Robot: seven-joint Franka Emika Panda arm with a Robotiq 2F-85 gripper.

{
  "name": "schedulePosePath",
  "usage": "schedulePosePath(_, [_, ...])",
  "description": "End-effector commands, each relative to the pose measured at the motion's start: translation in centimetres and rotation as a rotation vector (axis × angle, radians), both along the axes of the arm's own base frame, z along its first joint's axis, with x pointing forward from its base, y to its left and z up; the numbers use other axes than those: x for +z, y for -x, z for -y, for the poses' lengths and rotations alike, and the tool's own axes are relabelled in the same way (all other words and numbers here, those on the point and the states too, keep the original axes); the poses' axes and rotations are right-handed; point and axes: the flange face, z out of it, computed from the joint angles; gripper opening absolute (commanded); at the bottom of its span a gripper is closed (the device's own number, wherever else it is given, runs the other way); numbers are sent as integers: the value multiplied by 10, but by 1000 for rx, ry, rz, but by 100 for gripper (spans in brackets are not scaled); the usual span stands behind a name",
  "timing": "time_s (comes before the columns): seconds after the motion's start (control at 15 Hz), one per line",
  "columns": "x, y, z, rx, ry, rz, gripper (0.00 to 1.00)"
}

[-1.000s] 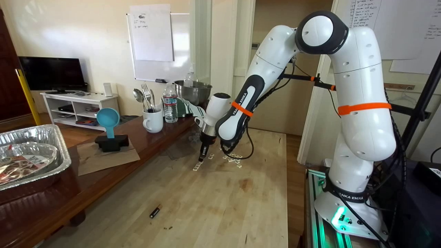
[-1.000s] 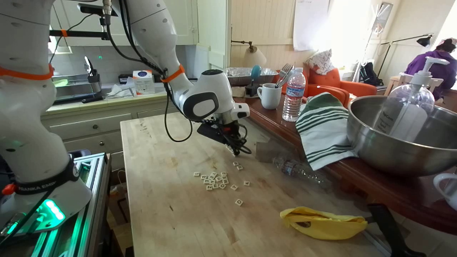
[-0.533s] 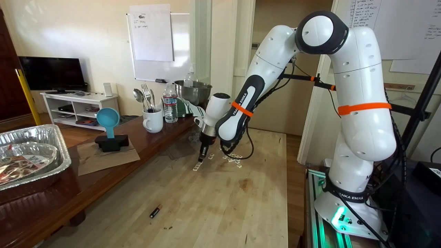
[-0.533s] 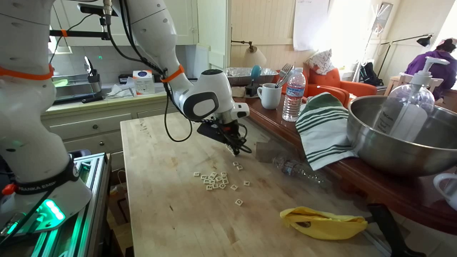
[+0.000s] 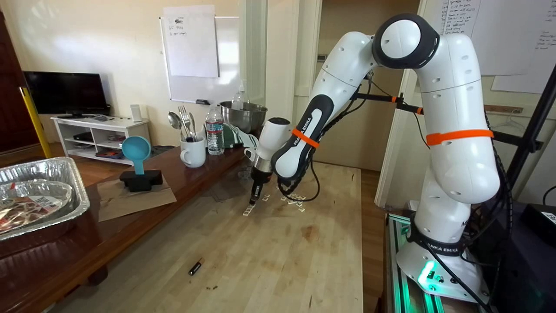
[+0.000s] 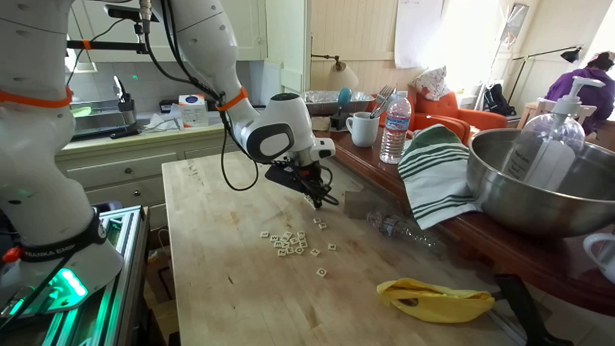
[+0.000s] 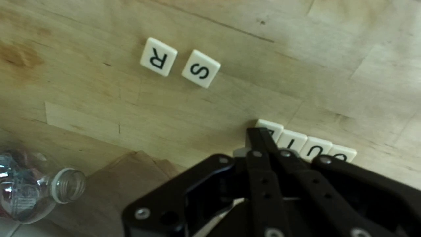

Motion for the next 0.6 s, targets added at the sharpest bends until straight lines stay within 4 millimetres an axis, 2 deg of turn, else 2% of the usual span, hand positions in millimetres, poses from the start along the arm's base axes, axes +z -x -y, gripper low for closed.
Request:
schedulePosePath(0.0, [-6,3,0,-3,6,-26,0])
schedulePosePath(0.53, [2,6,6,-22,-5,-5,0])
